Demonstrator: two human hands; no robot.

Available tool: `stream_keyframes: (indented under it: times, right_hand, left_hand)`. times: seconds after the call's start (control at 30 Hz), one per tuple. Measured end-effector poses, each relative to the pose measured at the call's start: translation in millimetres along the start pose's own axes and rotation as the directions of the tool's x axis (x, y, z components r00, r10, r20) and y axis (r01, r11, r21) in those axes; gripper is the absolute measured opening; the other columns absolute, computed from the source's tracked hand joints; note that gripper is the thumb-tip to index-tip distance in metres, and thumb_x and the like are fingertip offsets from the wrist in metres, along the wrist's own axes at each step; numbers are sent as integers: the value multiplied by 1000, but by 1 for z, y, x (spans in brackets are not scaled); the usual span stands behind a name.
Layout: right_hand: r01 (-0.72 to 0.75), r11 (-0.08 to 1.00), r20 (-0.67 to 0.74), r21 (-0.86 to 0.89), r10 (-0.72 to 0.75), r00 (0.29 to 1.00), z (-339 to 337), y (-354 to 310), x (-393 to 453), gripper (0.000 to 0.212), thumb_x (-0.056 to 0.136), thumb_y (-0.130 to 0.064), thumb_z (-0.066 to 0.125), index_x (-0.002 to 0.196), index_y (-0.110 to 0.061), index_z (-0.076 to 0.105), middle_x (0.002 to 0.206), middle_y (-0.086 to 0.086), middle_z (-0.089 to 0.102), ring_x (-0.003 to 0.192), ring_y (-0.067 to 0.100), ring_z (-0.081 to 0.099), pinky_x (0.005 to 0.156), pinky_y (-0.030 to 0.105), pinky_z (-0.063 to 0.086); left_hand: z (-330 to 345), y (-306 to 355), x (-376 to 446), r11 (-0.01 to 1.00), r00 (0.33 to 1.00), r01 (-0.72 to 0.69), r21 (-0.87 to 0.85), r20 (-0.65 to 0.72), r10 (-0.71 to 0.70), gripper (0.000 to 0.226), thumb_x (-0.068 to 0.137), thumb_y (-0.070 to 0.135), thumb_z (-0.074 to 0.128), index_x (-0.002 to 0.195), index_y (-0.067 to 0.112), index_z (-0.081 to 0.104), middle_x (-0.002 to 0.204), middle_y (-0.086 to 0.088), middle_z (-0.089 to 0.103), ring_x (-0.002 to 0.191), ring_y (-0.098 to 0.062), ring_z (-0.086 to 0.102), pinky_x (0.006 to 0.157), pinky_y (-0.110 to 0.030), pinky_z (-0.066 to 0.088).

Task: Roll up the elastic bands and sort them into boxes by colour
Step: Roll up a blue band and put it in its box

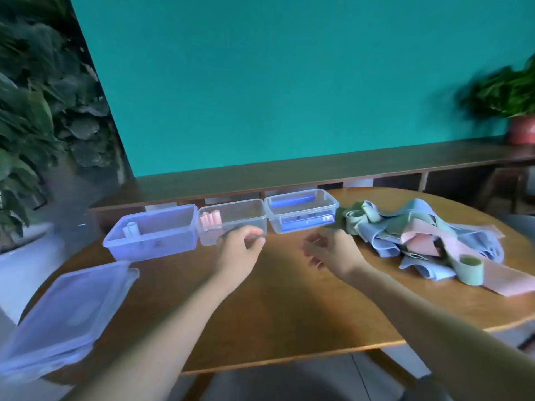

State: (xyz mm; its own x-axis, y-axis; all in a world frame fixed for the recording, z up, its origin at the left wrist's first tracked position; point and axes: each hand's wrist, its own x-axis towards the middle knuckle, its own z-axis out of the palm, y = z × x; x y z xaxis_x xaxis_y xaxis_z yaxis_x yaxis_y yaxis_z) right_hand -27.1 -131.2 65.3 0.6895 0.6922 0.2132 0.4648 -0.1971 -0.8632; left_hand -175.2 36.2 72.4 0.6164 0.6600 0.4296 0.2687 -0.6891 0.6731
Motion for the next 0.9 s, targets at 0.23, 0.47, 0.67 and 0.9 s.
stream_keyframes:
  times: [0.23,0.47,0.67,0.9]
  right_hand:
    - [-64,997,-253,-31,54,966,-65,59,-44,11,96,-23,67,87,-15,69,66,5,71,47,13,61,50,29,51]
    - [-145,989,-362,-15,130,923,-83,94,-44,13,98,-33,62,101,-21,67,59,2,70,42,8,58,48,14,46]
    - [-226,972,-458,65,230,859,-75,100,-14,26,95,-32,64,118,-20,59,56,2,70,43,12,63,44,14,46]
    - [-223,971,-483,92,239,842,-65,102,6,14,98,-20,57,104,-15,69,53,4,67,34,10,53,40,16,43]
  left_hand:
    - [103,65,-27,980,983,-36,-198,171,70,18,94,10,66,111,8,71,104,-2,69,85,-3,58,74,2,38]
    - [170,85,-35,979,986,-23,-205,157,56,18,93,27,69,111,28,72,93,18,68,87,4,62,76,-4,42]
    - [188,84,-9,978,990,3,-208,137,26,18,93,30,68,111,27,73,94,17,69,86,4,61,72,-3,38]
    - [201,79,9,964,994,-6,-267,104,35,15,92,33,69,105,30,76,91,21,69,88,14,59,80,-12,46]
